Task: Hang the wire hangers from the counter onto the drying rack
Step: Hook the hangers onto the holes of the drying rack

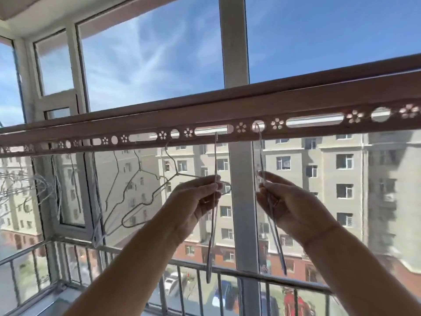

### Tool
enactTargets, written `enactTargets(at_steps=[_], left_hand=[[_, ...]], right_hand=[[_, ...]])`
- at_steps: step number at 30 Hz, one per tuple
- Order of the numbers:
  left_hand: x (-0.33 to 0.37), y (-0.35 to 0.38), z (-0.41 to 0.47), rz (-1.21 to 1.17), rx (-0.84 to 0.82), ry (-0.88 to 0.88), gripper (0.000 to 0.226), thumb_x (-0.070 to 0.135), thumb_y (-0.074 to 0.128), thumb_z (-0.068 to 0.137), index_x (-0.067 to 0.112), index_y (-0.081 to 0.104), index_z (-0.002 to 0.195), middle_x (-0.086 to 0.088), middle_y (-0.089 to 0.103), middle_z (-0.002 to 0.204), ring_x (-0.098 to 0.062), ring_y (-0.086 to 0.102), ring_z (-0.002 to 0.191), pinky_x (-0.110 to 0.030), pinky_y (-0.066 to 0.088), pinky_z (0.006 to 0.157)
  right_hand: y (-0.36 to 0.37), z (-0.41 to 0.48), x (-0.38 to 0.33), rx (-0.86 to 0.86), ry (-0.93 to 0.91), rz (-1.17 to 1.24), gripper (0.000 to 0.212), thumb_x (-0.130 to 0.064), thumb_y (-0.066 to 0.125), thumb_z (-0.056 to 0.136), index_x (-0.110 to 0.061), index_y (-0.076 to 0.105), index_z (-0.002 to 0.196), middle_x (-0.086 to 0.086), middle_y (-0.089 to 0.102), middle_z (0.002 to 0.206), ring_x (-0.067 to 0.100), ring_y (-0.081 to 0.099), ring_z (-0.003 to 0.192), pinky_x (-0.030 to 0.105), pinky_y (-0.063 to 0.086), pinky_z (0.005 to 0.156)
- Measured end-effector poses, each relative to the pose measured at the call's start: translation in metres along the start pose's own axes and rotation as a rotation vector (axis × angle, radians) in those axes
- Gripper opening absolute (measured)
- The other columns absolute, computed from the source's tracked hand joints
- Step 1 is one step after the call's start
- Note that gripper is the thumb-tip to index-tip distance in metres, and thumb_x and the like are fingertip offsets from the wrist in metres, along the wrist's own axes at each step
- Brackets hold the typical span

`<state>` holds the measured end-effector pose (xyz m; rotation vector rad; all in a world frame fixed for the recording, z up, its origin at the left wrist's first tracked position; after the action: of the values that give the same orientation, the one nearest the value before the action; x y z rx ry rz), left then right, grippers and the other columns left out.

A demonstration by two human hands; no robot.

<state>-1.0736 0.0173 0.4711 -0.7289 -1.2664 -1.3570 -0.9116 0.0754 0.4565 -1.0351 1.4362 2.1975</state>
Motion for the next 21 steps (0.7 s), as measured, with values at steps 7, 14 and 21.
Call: enactTargets(at_steps=[7, 14, 21], left_hand=[[-0.001, -0.005, 0.046, -0.077, -0.092, -0.02, 0.022, -0.006, 0.054, 0.086, -0.004, 0.065, 0.104, -0.012, 0.067, 0.084, -0.015, 0.061, 0.068, -0.017, 0.054, 0.057], [-0.008, -0.006, 0.08, -0.103, -0.109, -0.026, 0.023, -0.007, 0.055, 0.086, -0.004, 0.065, 0.107, -0.013, 0.067, 0.086, -0.017, 0.061, 0.073, -0.018, 0.054, 0.057], [-0.027, -0.007, 0.089, -0.113, -0.133, -0.058, 0.022, -0.004, 0.054, 0.088, -0.003, 0.065, 0.107, -0.011, 0.067, 0.084, -0.016, 0.06, 0.071, -0.017, 0.054, 0.056]], right_hand=[[-0.002, 0.023, -0.009, 0.044, -0.062, -0.059, 0.029, 0.006, 0.044, 0.09, -0.004, 0.061, 0.112, 0.007, 0.056, 0.071, 0.01, 0.058, 0.052, 0.021, 0.053, 0.05], [-0.015, 0.036, -0.006, 0.118, -0.065, -0.065, 0.03, 0.006, 0.045, 0.09, 0.001, 0.058, 0.116, 0.007, 0.056, 0.07, 0.011, 0.058, 0.055, 0.021, 0.053, 0.049], [-0.025, 0.037, -0.003, 0.113, -0.07, -0.07, 0.033, 0.005, 0.047, 0.088, -0.001, 0.056, 0.12, 0.007, 0.058, 0.068, 0.013, 0.058, 0.056, 0.025, 0.056, 0.052]])
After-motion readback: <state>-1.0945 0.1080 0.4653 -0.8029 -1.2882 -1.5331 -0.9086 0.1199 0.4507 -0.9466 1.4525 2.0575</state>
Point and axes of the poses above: each hand's wrist, its own z-axis towards the middle knuckle, its own y-axis out of the palm, x = y × z, the point moved 7 cm from there along z, towards the middle knuckle
